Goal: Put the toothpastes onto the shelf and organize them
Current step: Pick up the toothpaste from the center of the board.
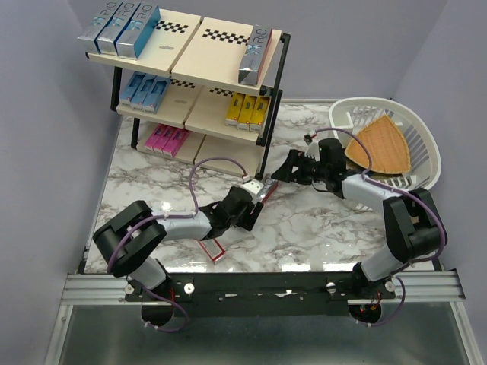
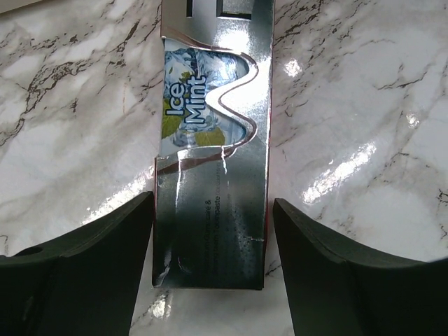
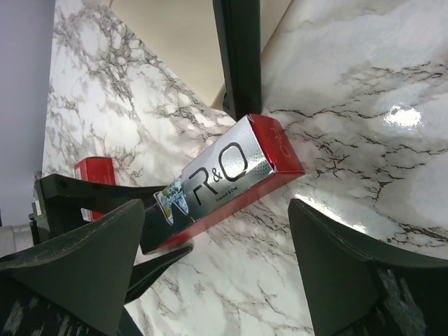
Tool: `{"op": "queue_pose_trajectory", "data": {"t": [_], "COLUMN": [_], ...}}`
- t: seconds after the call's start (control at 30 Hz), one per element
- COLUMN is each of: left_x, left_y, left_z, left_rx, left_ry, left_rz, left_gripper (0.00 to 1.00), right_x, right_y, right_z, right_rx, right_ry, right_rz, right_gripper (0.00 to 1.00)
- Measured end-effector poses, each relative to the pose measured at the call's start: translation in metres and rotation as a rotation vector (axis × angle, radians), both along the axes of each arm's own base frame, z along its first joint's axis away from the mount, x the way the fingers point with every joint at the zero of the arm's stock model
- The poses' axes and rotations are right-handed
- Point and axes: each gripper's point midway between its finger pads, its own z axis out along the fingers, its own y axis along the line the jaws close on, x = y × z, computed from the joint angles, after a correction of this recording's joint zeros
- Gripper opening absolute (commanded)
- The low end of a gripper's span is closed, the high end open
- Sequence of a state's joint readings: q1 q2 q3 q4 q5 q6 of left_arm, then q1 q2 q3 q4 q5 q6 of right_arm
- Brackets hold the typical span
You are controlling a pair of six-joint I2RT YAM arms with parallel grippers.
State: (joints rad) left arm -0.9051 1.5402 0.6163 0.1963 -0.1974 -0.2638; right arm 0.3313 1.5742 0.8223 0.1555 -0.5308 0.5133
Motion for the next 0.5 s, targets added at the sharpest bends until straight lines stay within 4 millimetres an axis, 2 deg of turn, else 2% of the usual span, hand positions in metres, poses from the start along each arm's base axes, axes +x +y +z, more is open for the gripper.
{"op": "queue_pose_trajectory", "data": {"t": [0.2,0.3,0.5], "left_x": [-0.007,-0.009,-0.016], "left_y": [0.003,0.003,0.005], "left_z": [0.001,0.003,0.016], "left_rx": [-0.021,-0.024,-0.036], "left_ry": [-0.008,-0.004,-0.005], "left_rz": [0.009,0.009,0.004], "left_gripper": [0.63,0.54,0.43], "right_x": [-0.003,-0.003,-0.004], "right_y": [-0.005,-0.006,-0.010], "right_z": [-0.004,0.000,0.011], "right_rx": [-0.014,-0.018,-0.030], "right_ry": [0.008,-0.003,-0.038], "right_rz": [-0.012,-0.013,-0.022], "right_gripper": [0.92,0.92,0.92]}}
